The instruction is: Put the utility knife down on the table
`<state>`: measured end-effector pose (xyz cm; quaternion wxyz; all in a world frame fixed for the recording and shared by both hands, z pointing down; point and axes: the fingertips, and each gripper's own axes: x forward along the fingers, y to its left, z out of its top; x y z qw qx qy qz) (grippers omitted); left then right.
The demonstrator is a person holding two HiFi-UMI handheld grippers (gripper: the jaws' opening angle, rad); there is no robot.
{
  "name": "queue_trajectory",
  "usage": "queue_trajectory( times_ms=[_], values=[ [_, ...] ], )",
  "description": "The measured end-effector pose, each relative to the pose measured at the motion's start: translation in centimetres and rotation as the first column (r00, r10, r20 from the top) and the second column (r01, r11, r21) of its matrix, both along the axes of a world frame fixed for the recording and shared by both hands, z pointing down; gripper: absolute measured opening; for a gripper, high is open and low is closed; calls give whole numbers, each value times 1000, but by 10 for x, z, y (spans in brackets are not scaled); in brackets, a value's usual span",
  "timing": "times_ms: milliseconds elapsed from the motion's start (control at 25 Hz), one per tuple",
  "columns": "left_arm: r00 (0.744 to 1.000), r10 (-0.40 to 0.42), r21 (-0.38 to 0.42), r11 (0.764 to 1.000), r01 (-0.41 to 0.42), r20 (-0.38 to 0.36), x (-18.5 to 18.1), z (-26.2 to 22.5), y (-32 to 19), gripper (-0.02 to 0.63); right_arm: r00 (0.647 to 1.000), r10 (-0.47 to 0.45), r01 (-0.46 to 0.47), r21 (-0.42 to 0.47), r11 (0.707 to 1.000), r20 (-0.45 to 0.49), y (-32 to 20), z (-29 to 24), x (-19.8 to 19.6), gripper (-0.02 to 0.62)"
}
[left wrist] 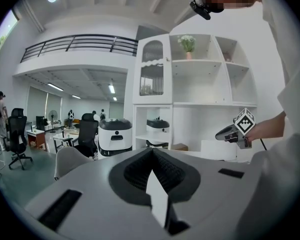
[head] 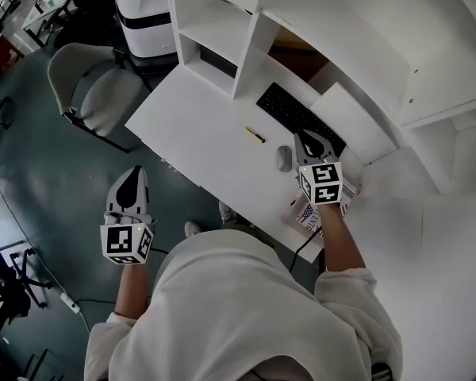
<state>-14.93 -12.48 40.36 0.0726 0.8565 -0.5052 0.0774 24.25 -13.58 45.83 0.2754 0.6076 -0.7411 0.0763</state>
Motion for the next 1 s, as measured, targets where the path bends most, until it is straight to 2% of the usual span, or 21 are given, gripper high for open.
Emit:
queue_trajectory(
  times_ms=[440, 760, 1000],
  values=[
    [1000, 5, 23, 1000, -5, -11, 7, -8, 4, 0, 991, 106, -120, 193, 974, 80, 52, -65, 20, 5],
    [1000, 13, 26, 1000, -13, -13, 13, -10, 10, 2, 983, 139, -166, 267, 949, 118, 75, -91, 27, 3],
    [1000, 13, 29, 1000, -13, -12, 13, -10, 12, 1, 982, 138, -169, 277, 946, 131, 82, -93, 29, 3]
  ],
)
